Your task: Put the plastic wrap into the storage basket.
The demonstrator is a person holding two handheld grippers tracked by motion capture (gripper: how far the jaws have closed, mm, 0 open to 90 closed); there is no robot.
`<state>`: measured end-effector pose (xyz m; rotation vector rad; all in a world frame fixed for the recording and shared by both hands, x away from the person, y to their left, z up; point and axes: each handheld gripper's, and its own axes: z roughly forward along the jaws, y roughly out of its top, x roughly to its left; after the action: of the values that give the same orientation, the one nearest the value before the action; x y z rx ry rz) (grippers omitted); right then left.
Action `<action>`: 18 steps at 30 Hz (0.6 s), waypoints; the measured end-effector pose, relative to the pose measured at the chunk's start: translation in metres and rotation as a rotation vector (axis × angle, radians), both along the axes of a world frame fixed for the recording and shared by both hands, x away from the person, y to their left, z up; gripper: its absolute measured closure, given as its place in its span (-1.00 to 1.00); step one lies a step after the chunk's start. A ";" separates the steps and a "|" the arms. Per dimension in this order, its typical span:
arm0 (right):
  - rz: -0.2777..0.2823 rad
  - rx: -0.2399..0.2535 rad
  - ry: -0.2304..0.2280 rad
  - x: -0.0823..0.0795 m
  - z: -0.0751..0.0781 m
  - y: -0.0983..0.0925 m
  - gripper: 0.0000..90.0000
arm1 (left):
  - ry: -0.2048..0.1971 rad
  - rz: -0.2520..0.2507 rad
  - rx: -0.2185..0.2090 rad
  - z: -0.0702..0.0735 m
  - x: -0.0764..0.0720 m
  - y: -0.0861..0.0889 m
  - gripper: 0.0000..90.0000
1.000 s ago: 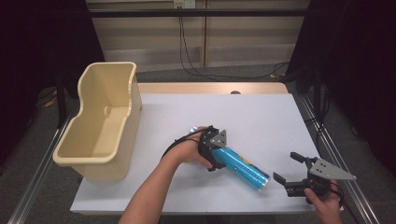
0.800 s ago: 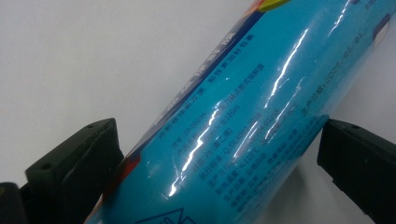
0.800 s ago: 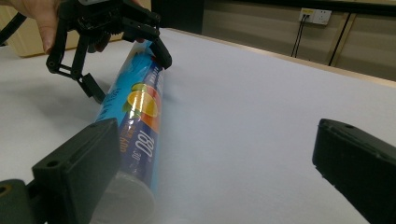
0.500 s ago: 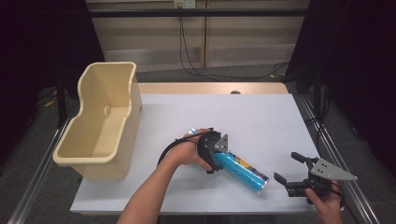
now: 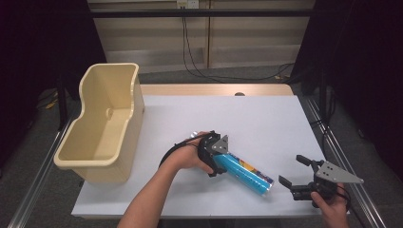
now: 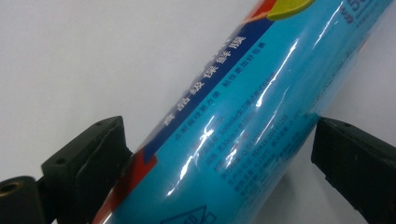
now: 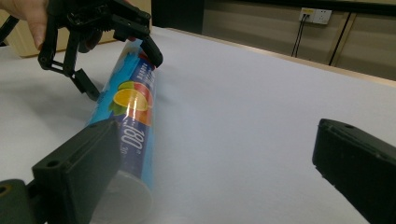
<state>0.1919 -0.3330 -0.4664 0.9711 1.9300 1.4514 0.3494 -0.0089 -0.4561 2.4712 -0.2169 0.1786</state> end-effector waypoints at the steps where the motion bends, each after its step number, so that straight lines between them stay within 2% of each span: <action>1: -0.001 0.002 -0.001 0.000 0.000 0.000 -0.98 | -0.006 -0.012 0.016 -0.002 -0.001 -0.002 -0.94; 4: -0.002 0.006 -0.003 0.000 0.000 -0.001 -0.98 | -0.027 -0.034 0.090 -0.004 -0.007 -0.007 -0.92; 6: -0.005 0.006 -0.003 0.000 0.000 -0.002 -0.98 | -0.040 -0.030 0.125 -0.004 -0.011 -0.009 -0.88; 8: -0.006 0.009 -0.004 -0.001 0.001 -0.002 -0.98 | -0.053 0.002 0.154 -0.002 -0.013 -0.009 -0.84; 11: -0.007 0.010 -0.005 -0.001 0.001 -0.003 -0.98 | -0.046 0.047 0.171 0.001 -0.012 -0.003 -0.73; 12: -0.008 0.012 -0.004 -0.001 0.001 -0.004 -0.98 | -0.030 0.073 0.171 0.003 -0.011 -0.001 -0.69; 13: -0.009 0.013 -0.006 -0.001 0.001 -0.004 -0.98 | 0.003 0.096 0.175 0.005 -0.009 0.004 -0.64; 15: -0.009 0.014 -0.007 -0.001 0.001 -0.004 -0.98 | 0.038 0.122 0.181 0.008 -0.008 0.011 -0.53; 18: -0.007 0.015 -0.003 0.000 0.000 -0.003 -0.98 | 0.126 0.200 0.191 0.013 -0.007 0.022 -0.42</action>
<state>0.1919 -0.3363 -0.4662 0.9808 1.9136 1.4645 0.3419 0.0136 -0.4434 2.6820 0.0706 0.0894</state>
